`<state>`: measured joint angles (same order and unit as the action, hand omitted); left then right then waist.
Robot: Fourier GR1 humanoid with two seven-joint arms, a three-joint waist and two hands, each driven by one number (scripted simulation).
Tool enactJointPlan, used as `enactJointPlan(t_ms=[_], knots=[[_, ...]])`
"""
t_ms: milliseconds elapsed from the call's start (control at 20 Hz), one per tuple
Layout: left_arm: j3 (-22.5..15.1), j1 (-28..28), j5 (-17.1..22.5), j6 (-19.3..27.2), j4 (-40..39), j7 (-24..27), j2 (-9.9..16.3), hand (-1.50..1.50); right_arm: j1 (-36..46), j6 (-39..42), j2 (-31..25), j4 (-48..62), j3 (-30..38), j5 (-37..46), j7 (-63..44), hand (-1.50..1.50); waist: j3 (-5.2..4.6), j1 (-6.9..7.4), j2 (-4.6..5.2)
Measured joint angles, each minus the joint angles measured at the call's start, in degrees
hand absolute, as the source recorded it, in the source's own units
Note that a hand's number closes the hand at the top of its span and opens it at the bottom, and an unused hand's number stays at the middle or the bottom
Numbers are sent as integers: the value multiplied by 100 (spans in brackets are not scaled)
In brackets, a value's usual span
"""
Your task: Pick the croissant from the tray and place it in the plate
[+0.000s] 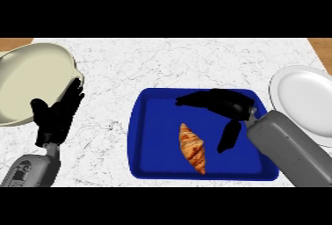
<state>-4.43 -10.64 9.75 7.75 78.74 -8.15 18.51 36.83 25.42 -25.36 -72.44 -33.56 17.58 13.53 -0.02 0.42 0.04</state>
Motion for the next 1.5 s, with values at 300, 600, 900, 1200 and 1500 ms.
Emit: enactJointPlan(t_ms=[300,600,900,1200,1500], knots=[[137,-31,-19,-100,24,-77,19,0,53,595,140,-331,-192,460,-687,-150,0,-28,-11],[155,110,-102,-95,153,-64,-90,0,71,905,216,-499,-478,1162,-1008,-150,1,-21,-10],[224,83,-180,-191,98,-31,-126,0,185,1177,432,-345,-674,1888,-1236,-150,1,-16,-4],[298,54,-263,-240,168,-152,-187,0,203,1454,858,-38,-772,2487,-1360,-150,2,-12,-2],[382,136,-387,-310,249,-145,-287,0,84,1657,1155,151,-654,3066,-1298,-150,2,-17,-3]])
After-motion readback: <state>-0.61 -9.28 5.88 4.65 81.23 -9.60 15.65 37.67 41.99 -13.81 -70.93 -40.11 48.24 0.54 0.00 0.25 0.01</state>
